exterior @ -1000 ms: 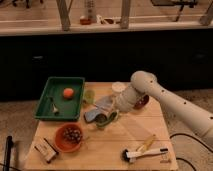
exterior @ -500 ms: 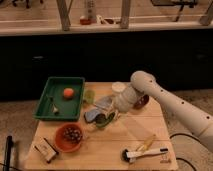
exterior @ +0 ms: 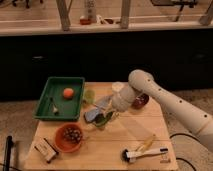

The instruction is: Place pepper in metal cup

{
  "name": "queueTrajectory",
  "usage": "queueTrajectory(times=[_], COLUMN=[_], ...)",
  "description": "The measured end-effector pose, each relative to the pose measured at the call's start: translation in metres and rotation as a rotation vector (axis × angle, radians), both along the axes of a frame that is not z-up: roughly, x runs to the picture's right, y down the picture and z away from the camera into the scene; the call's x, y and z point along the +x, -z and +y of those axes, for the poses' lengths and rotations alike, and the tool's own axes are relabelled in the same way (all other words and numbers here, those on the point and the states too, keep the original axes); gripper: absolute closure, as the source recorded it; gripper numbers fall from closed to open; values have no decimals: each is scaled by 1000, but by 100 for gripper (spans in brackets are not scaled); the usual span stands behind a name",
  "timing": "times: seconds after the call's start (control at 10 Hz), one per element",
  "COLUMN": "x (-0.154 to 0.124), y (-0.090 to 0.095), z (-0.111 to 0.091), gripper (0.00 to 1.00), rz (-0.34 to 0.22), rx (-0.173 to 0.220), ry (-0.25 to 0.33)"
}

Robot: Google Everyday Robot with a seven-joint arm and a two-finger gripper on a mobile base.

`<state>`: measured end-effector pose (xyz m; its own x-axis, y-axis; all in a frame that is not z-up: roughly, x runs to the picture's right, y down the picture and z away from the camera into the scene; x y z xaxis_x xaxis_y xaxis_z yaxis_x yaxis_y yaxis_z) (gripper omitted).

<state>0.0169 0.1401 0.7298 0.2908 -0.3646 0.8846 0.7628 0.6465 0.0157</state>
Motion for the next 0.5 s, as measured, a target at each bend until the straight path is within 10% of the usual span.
queueTrajectory(times=[0.5], x=[-17], y=[-4], z=[0], gripper=[100], rz=[1], rx=[27], ry=[52])
